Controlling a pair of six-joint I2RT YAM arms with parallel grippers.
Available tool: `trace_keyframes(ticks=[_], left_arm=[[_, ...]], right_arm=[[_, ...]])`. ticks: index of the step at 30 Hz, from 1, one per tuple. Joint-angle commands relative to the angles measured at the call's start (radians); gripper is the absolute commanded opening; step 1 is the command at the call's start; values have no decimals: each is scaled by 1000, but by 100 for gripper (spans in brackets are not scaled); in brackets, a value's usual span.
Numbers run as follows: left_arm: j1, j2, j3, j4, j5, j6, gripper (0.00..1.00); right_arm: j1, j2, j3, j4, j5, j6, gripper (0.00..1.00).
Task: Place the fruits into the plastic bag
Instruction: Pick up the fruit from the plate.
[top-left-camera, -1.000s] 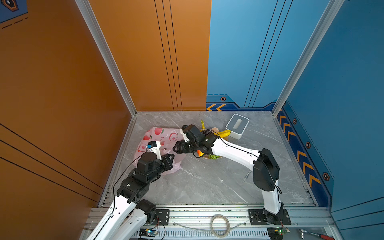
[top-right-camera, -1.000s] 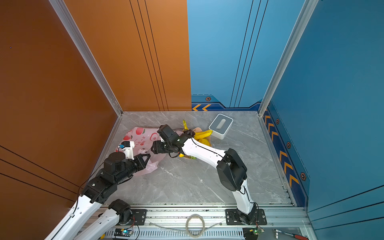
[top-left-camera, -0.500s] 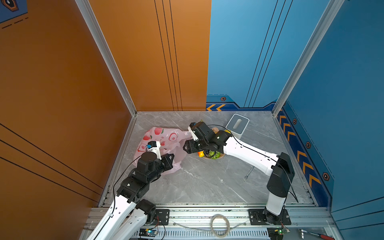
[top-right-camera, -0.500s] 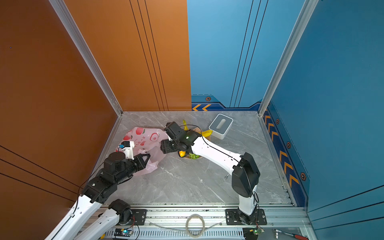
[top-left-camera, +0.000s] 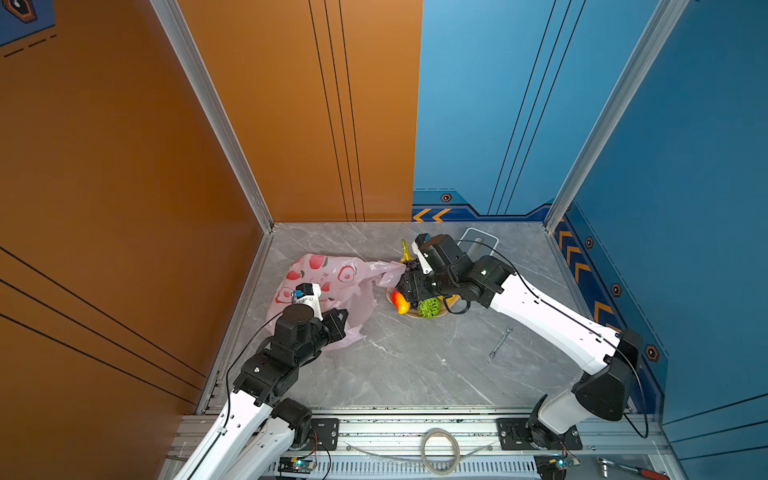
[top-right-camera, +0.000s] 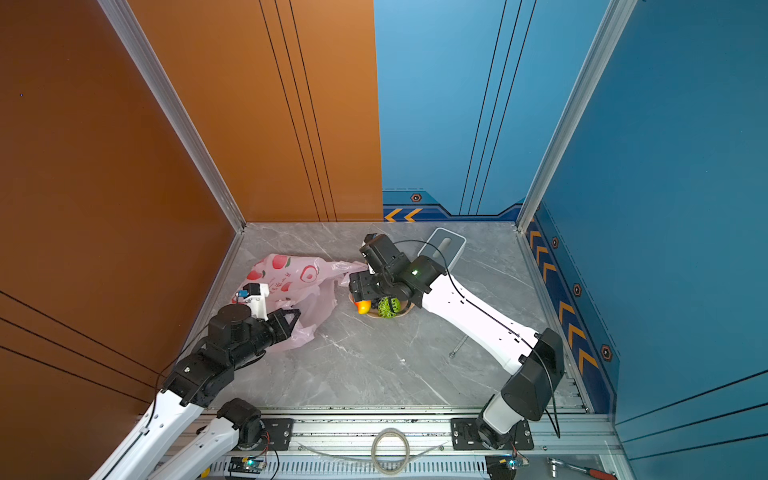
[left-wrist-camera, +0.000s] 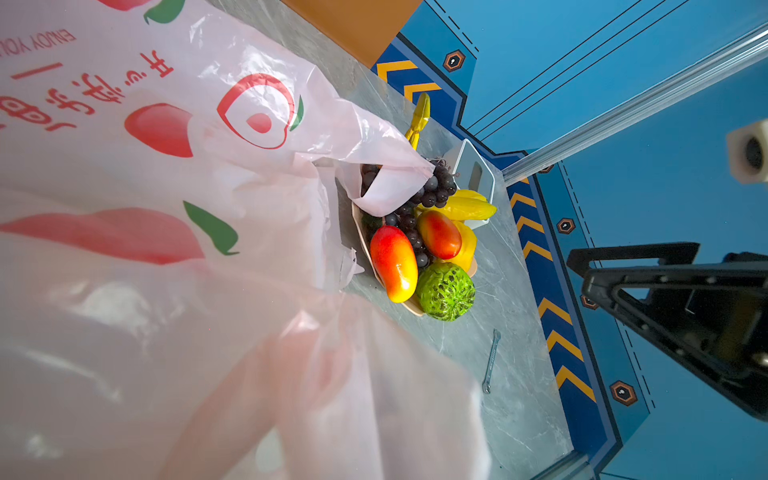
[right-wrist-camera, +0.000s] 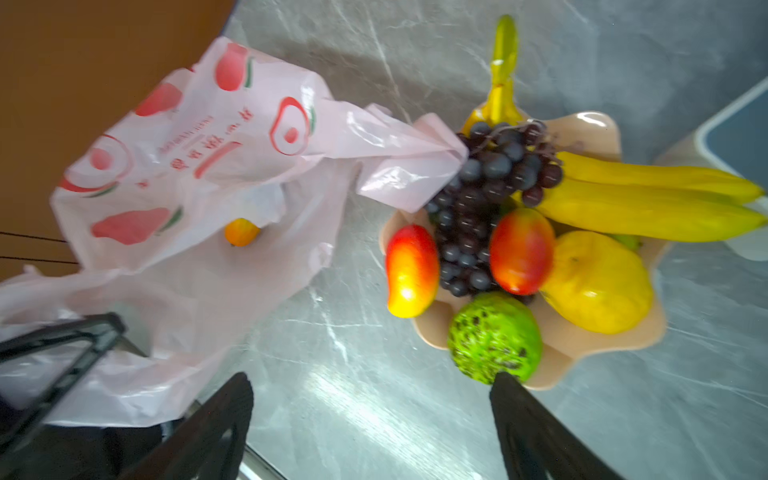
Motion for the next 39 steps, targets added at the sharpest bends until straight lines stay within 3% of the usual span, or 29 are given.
trace_keyframes(ticks=[1, 5, 7, 8, 23, 39], left_arm=[[10, -6, 10, -32, 16, 19, 0], [12, -4, 19, -40, 13, 21, 0], [13, -3, 19, -41, 13, 19, 0], [13, -3, 19, -42, 12, 19, 0], [17, -5, 20, -46, 16, 14, 0], [19, -6, 16, -45, 25, 8, 0]], right_arm=[[-17, -16, -14, -147, 123, -38, 88], [-39, -16, -44, -194, 138, -2, 89], [-42, -20, -74, -192, 139, 25, 93], [-40, -19, -83, -190, 138, 34, 100], [-33, 19, -266, 31, 97, 168, 100], [-37, 163, -239, 106, 157, 166, 97]])
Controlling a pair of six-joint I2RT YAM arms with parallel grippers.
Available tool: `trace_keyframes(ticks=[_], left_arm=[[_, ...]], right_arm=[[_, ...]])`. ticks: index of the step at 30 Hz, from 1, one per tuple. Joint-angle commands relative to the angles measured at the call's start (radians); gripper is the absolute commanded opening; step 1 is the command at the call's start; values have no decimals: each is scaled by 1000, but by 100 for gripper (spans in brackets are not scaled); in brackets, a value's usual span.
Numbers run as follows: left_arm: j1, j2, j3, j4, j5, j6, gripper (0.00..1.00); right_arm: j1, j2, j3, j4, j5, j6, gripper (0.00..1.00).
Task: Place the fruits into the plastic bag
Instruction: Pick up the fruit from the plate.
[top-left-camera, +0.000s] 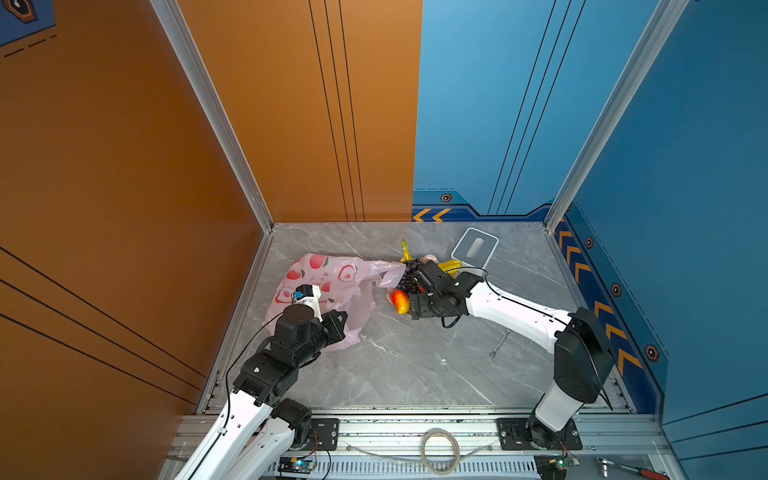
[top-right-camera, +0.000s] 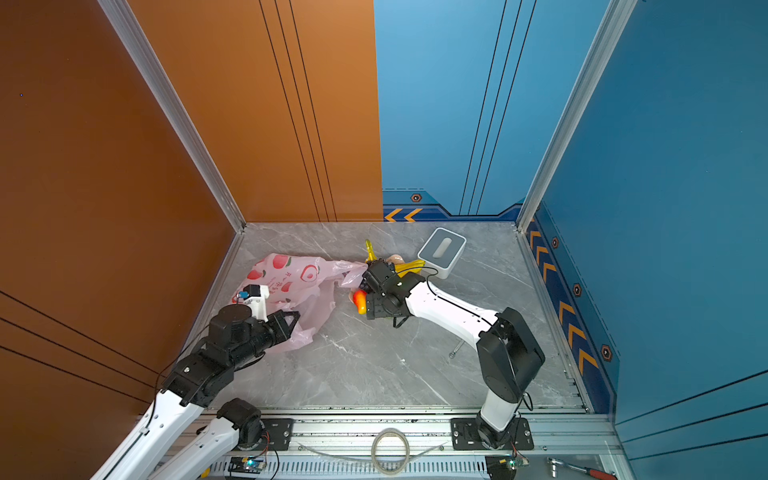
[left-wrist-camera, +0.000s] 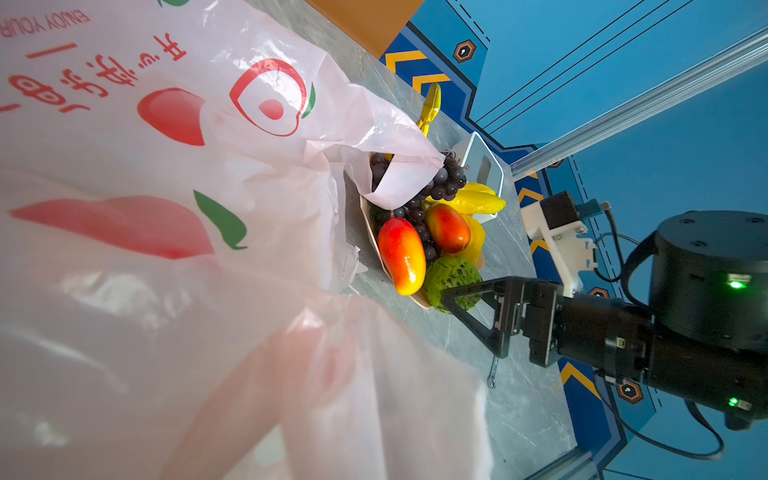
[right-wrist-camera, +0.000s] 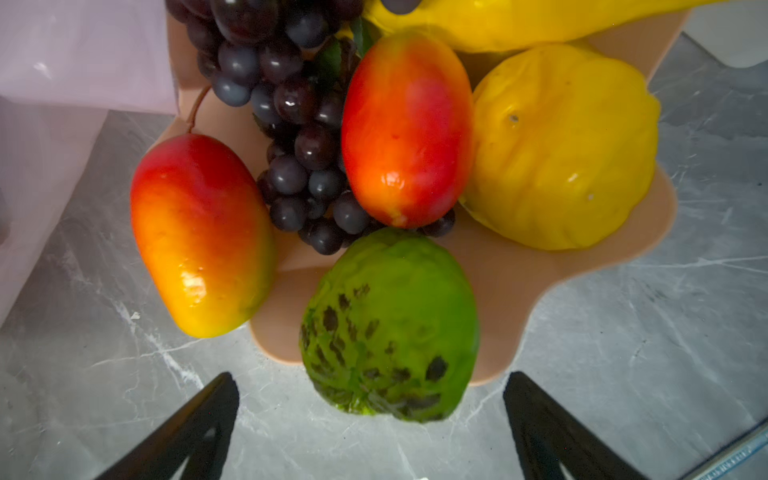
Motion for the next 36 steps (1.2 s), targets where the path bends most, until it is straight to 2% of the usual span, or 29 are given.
trace_keyframes(ticks=[1, 14, 23, 36], left_arm=[[10, -6, 16, -16, 18, 8, 0], [19, -12, 16, -21, 25, 11, 0], [29, -25, 14, -31, 26, 10, 0], [32, -28, 11, -31, 30, 7, 0]], right_arm=[[-1, 30, 19, 14, 52, 7, 97], [-12, 72, 22, 51, 83, 9, 85], [-16, 74, 23, 65, 57, 7, 63], [-7, -3, 7, 65, 43, 14, 59]])
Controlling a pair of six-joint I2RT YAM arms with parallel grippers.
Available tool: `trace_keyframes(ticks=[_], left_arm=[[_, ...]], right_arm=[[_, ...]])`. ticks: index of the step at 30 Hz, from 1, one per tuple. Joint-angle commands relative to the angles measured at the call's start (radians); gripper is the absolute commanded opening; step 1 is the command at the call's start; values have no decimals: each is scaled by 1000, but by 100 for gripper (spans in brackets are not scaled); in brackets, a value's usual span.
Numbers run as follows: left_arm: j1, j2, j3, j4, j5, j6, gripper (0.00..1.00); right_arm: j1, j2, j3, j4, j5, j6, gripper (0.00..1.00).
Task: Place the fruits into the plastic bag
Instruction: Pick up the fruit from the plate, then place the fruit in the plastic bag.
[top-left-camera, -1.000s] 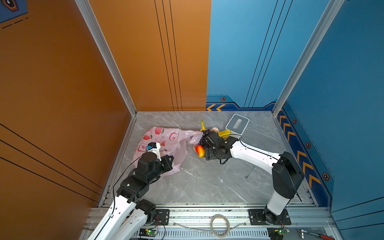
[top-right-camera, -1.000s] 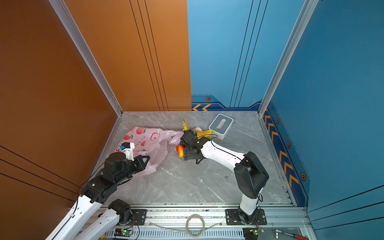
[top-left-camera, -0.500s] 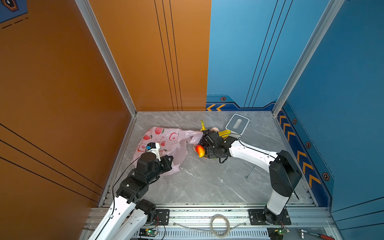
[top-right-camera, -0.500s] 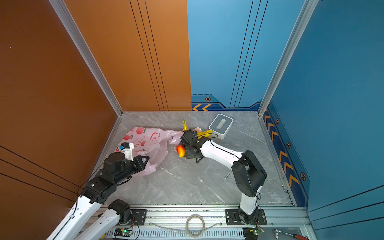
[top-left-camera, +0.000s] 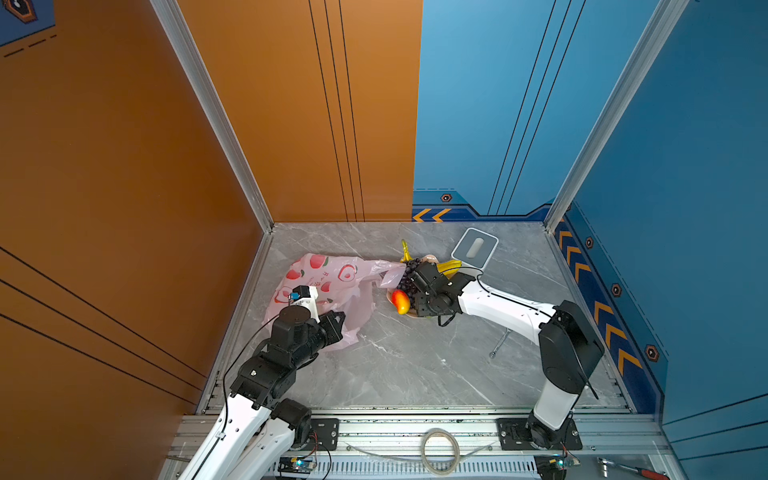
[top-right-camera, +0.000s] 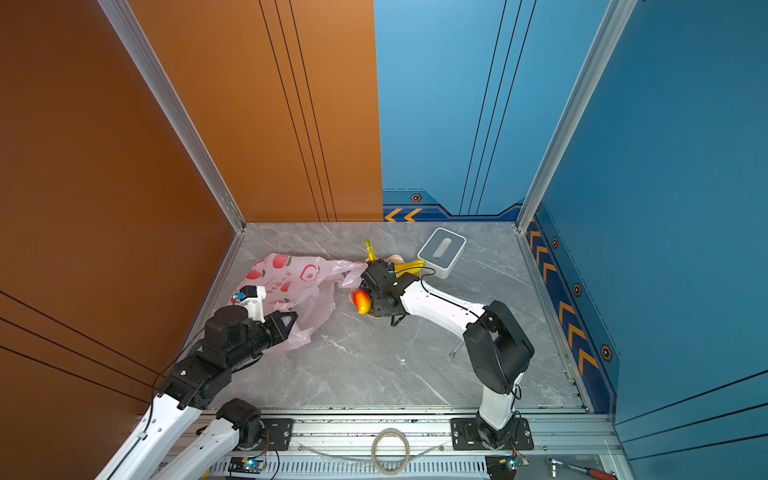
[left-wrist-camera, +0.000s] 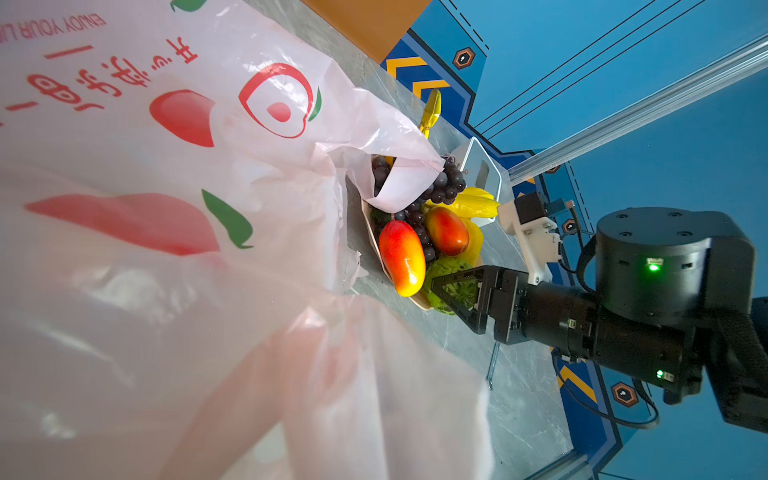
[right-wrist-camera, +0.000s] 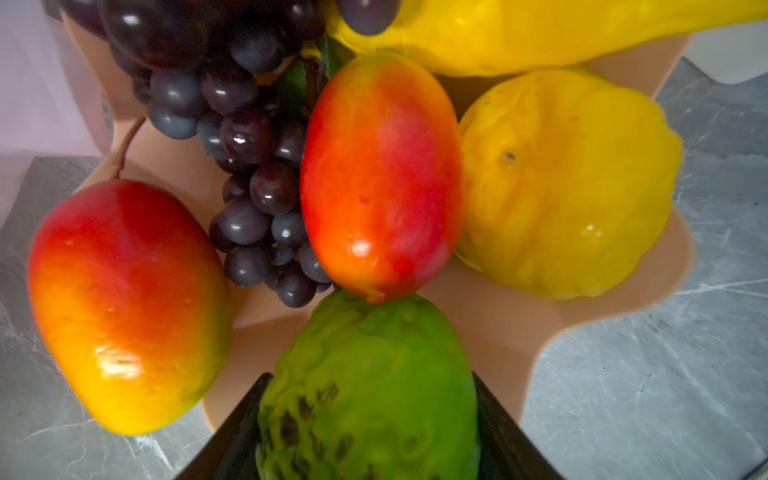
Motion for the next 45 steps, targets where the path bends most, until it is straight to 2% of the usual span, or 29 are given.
trace_keyframes(ticks=[1, 13, 19, 20, 27, 33, 39, 45], left_arm=[[8, -3, 11, -15, 15, 7, 0], [7, 12, 14, 2, 22, 4, 0], [6, 16, 16, 4, 27, 3, 0], [7, 16, 15, 6, 26, 3, 0], [6, 12, 20, 4, 29, 3, 0], [6, 11, 26, 4, 35, 4, 0], [6, 19, 35, 7, 41, 7, 0], [6, 30, 50, 5, 44, 12, 0]], right_arm=[[7, -73, 2, 5, -8, 11, 59], [-17, -266, -50, 12, -94, 46, 59], [-57, -400, -123, 143, -253, 71, 59], [-90, -418, -138, 170, -284, 81, 59], [-152, -498, -203, 321, -472, 140, 59], [-178, -559, -250, 420, -556, 182, 59], [-187, -580, -291, 568, -657, 251, 59], [-170, -505, -288, 717, -771, 308, 59]])
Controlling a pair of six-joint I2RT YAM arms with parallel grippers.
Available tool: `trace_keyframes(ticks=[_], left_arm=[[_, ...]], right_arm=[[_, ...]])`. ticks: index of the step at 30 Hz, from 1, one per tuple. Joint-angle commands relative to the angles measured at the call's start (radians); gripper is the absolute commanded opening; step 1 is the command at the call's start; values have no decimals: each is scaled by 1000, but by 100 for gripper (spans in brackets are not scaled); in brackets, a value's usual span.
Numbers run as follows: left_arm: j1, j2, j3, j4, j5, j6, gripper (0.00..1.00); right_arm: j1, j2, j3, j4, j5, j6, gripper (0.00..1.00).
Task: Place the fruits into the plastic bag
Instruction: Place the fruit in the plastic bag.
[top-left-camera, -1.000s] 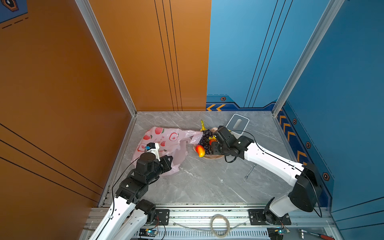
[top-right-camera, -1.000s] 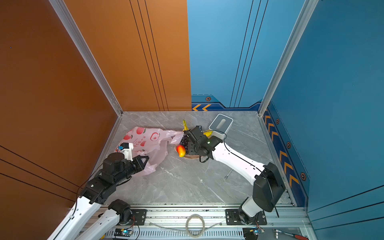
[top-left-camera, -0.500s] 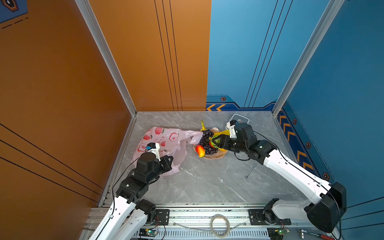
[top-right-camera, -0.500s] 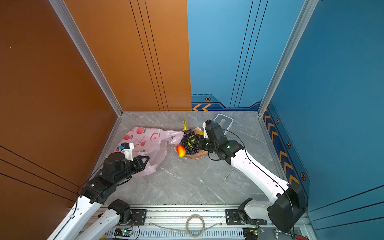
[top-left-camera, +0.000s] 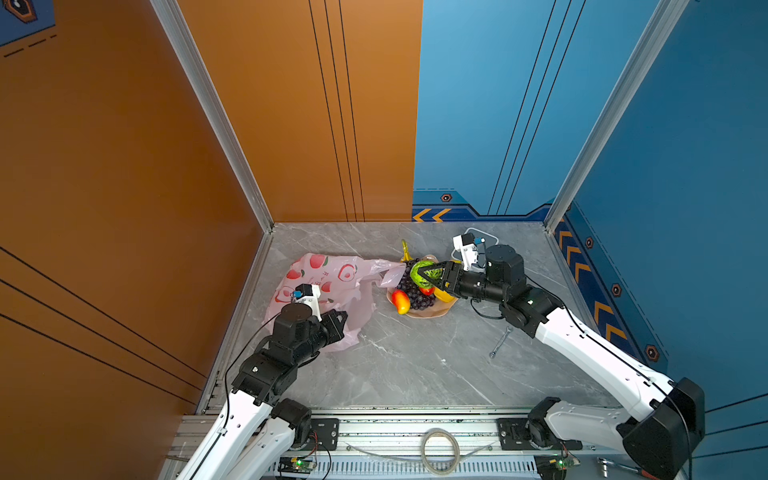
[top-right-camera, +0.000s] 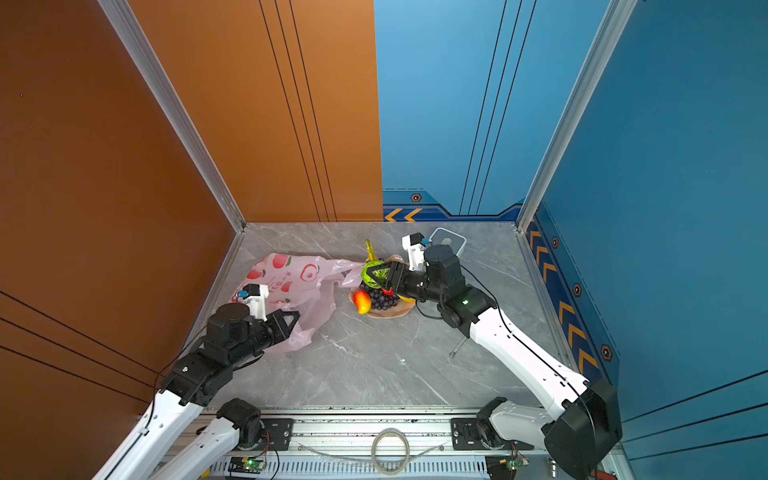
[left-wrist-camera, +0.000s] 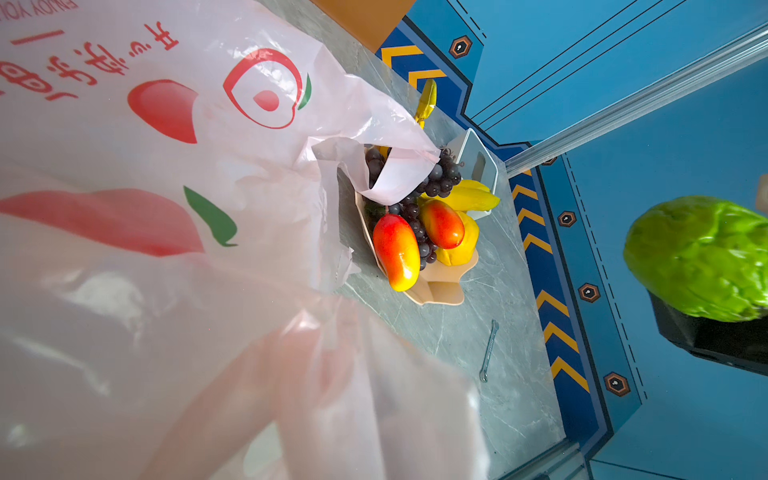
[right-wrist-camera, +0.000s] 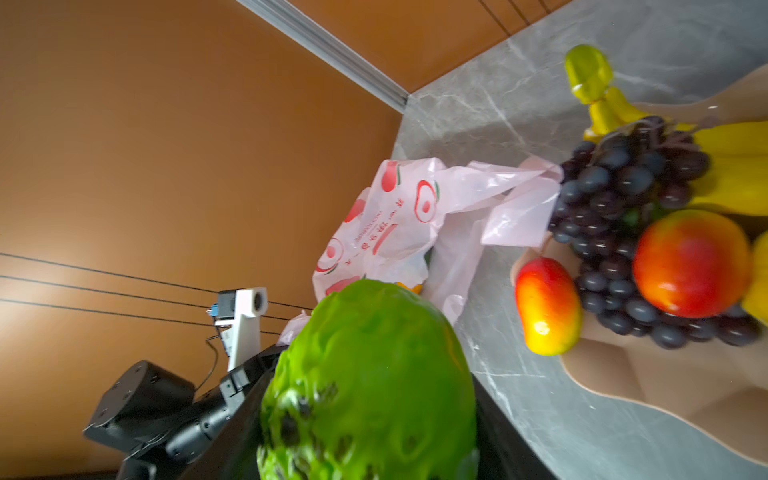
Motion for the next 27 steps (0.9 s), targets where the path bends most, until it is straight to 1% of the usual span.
trace_keyframes(ticks=[1, 5, 9, 18, 19, 27], left_arm=[[6, 3, 38, 3, 17, 12, 0], [6, 8, 49, 1, 20, 14, 0], [6, 5, 51, 1, 19, 14, 0], [6, 3, 57, -3, 19, 14, 0], [7, 3, 61, -4, 19, 14, 0], [8, 3, 83, -19, 12, 27, 0]], right_arm=[[19, 60, 7, 136, -100, 49, 59], [54, 139, 61, 137, -132, 32, 59], [82, 230, 122, 100, -136, -5, 58], [111, 431, 251, 65, -156, -26, 58], [140, 450, 264, 61, -157, -29, 58], [203, 607, 393, -60, -150, -112, 57]])
